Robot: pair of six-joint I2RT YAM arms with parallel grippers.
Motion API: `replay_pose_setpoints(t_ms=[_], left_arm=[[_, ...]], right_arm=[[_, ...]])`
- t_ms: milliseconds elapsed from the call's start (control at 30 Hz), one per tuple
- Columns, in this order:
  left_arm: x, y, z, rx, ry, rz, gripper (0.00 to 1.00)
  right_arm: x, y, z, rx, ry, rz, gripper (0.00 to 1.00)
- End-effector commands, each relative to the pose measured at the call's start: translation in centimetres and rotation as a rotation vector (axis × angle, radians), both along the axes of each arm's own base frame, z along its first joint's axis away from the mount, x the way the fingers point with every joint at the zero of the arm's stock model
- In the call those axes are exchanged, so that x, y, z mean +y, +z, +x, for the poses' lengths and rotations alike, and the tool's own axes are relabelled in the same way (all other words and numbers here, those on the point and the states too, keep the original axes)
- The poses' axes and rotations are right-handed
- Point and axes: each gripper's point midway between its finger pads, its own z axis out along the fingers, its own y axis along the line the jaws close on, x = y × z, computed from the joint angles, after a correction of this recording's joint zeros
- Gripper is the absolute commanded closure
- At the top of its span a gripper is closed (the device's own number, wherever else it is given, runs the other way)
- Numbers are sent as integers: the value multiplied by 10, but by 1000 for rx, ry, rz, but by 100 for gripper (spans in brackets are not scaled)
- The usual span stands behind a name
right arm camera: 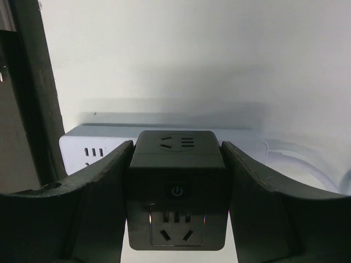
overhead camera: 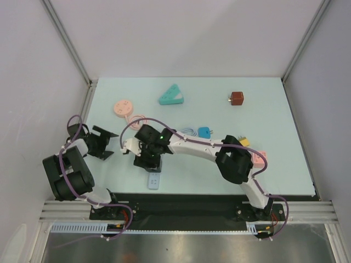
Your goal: Insert the plug
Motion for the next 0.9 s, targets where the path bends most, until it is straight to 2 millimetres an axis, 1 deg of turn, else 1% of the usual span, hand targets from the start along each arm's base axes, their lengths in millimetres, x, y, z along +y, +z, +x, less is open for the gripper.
replay_pose_setpoints(t_ms=[0,67,133,167,233,267,300,333,367,400,433,467,500,667,733,767,833,867], left_arm=[[14,2,-3,11,21,68,3],[14,2,-4,14,21,70,3],[15,2,-4,14,23,77,3],[16,3,-4,13,23,78,3],[17,3,-4,12,26,84,4],[17,4,-4,10,27,86,3],[17,4,-4,12,30,88,3],[18,4,-4,10,31,91,3],[18,5,-3,8,32,94,3],[18,5,-3,8,32,93,3],[18,5,-3,7,34,94,4],[19,6,-3,5,37,95,3],[18,6,-3,5,34,95,3],[19,11,-2,-10,35,104,3],[19,13,-1,-17,31,102,3],[18,15,-1,-22,28,101,3],[17,17,0,-36,14,100,3],[16,18,1,-41,7,100,3]], right_arm=[[-21,-24,2,67,-42,-23,100],[-24,-35,1,77,-51,-31,100],[-23,-39,1,82,-59,-9,100],[-30,-49,-2,94,-67,-24,100],[-30,-49,4,103,-97,10,100],[-32,-52,2,111,-105,14,100],[-40,-62,-1,122,-113,3,100],[-36,-58,1,102,-126,43,100],[-36,-58,1,98,-134,57,100],[-40,-63,1,91,-150,73,100],[-40,-63,2,91,-162,85,100],[-39,-56,3,85,-179,112,100],[-42,-59,4,75,-195,128,100],[-42,-46,11,33,-227,168,100],[-39,-34,15,11,-233,189,92],[-38,-27,18,1,-233,202,78],[-34,-13,19,-12,-224,228,69],[-31,-5,22,-20,-223,243,61]])
